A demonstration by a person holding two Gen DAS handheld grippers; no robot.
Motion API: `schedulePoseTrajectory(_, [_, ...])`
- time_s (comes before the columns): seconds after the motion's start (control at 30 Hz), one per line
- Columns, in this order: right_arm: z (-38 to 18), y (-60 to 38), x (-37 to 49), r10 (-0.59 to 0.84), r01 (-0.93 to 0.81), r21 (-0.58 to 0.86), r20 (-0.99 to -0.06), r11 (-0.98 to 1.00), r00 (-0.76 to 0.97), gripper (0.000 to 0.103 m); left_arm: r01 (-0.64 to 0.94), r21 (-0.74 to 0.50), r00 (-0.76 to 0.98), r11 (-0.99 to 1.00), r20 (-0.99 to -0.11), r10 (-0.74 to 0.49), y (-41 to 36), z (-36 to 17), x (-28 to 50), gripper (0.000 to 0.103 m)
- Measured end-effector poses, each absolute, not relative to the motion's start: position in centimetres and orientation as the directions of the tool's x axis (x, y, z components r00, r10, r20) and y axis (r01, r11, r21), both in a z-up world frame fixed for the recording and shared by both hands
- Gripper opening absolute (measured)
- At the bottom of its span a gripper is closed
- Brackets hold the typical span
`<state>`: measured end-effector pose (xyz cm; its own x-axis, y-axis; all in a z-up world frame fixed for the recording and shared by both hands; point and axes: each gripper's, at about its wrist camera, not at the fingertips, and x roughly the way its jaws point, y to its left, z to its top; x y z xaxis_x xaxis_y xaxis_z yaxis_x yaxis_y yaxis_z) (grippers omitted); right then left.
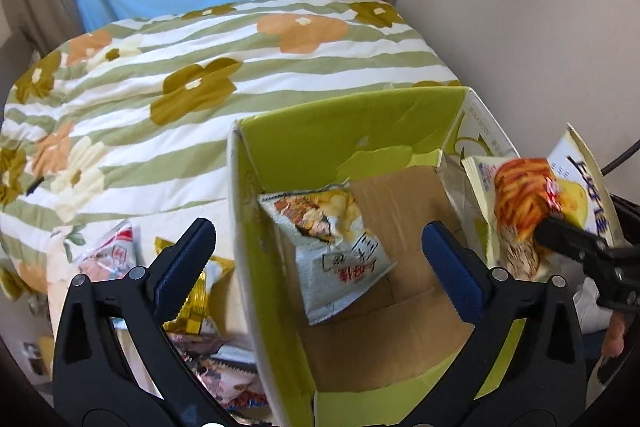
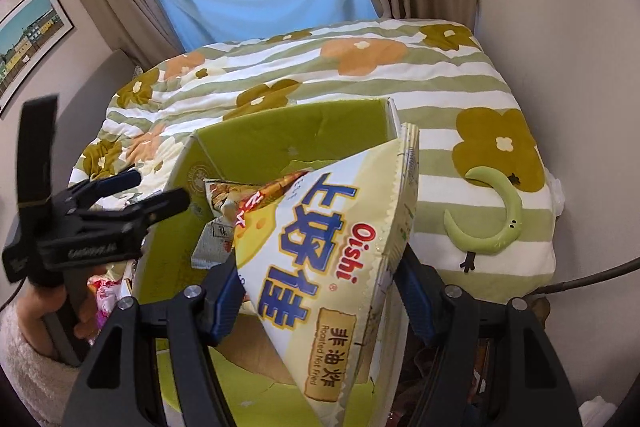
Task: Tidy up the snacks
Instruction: 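Carry both bags over the green box and open both grippers to drop them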
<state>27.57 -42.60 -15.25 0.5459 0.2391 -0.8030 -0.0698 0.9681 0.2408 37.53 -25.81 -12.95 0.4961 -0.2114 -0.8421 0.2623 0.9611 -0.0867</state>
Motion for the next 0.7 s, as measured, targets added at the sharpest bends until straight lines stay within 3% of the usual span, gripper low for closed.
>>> schedulePoseTrajectory(0.43, [-15.8,-40.6,33.5,0.265,-0.05,0.283,-0.799,0.958,0.541,0.065,0.225,-0.102,0.503,0.969,-0.84,-0.205,-22.3,-12.1,35.9,0.102])
schedulePoseTrajectory(0.47, [-16.0,-40.4,34.1,0.278,-0.053,0.298,-0.795,0.953,0.54,0.068,0.222,-0.103,0.502,0.969,-0.84,-0.205,-22.1,-12.1,36.0,0.102])
schedulePoseTrajectory(0.53, [-16.7,-40.2,34.8,0.294,-0.053,0.316,-0.793,0.947,0.534,0.081,0.216,-0.104,0.499,0.971,-0.843,-0.202,-21.7,-12.2,36.0,0.102])
schedulePoseTrajectory(0.57, [-17.0,-40.2,35.0,0.298,-0.051,0.321,-0.791,0.946,0.534,0.097,0.214,-0.105,0.496,0.971,-0.845,-0.201,-21.6,-12.3,36.1,0.102])
schedulePoseTrajectory(0.6, [-17.2,-40.2,35.1,0.296,-0.049,0.321,-0.791,0.946,0.536,0.103,0.209,-0.107,0.492,0.972,-0.847,-0.199,-21.4,-12.4,36.0,0.102])
schedulePoseTrajectory(0.7, [-17.5,-40.2,34.4,0.275,-0.051,0.297,-0.791,0.954,0.547,0.103,0.198,-0.112,0.487,0.974,-0.851,-0.197,-21.1,-12.6,36.0,0.102])
